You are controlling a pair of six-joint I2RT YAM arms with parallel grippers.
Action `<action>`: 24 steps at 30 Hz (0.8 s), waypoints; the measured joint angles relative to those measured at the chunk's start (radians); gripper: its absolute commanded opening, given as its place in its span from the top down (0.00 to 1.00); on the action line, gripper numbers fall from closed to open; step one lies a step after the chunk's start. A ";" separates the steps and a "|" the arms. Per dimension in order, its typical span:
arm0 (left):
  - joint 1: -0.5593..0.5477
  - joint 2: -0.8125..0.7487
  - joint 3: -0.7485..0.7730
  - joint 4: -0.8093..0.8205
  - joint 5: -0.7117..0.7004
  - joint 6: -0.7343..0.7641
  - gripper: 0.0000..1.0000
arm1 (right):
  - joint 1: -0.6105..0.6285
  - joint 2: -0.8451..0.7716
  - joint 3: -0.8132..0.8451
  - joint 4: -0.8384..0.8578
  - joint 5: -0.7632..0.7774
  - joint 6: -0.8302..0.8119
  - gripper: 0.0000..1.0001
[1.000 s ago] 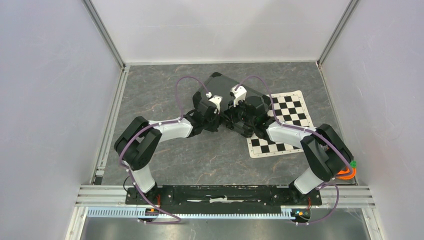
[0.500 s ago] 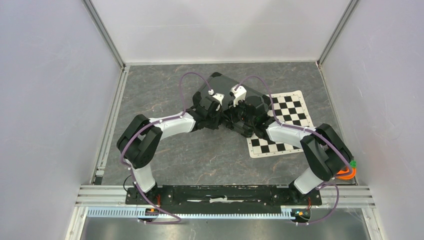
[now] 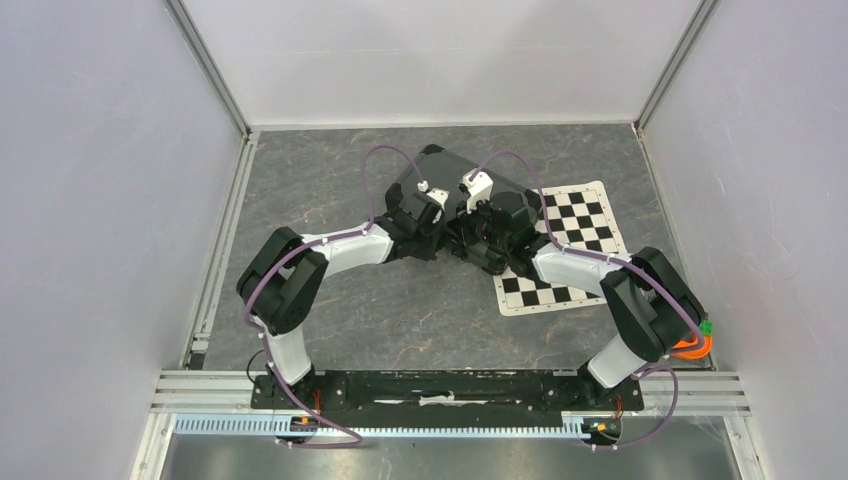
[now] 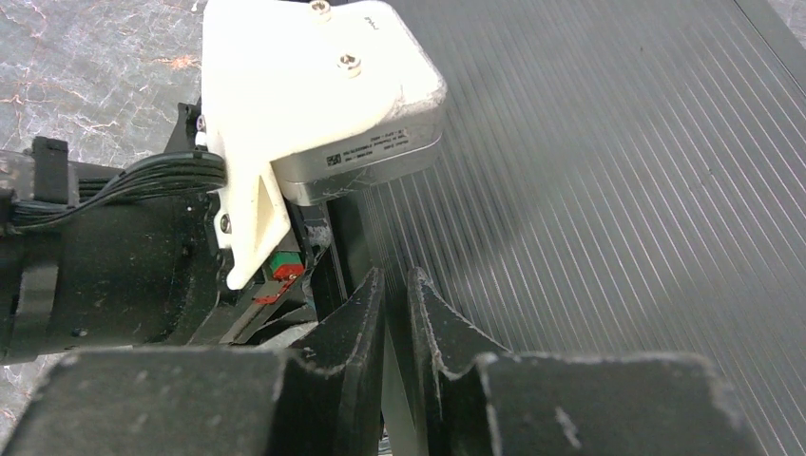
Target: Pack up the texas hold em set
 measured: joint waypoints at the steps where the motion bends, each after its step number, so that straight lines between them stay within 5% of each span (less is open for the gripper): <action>1: 0.000 0.002 -0.003 0.005 0.000 0.000 0.98 | 0.000 0.000 0.000 0.000 0.000 0.000 0.82; 24: -0.001 0.008 -0.093 0.147 -0.003 0.000 0.98 | -0.001 0.018 0.012 0.011 -0.008 0.000 0.83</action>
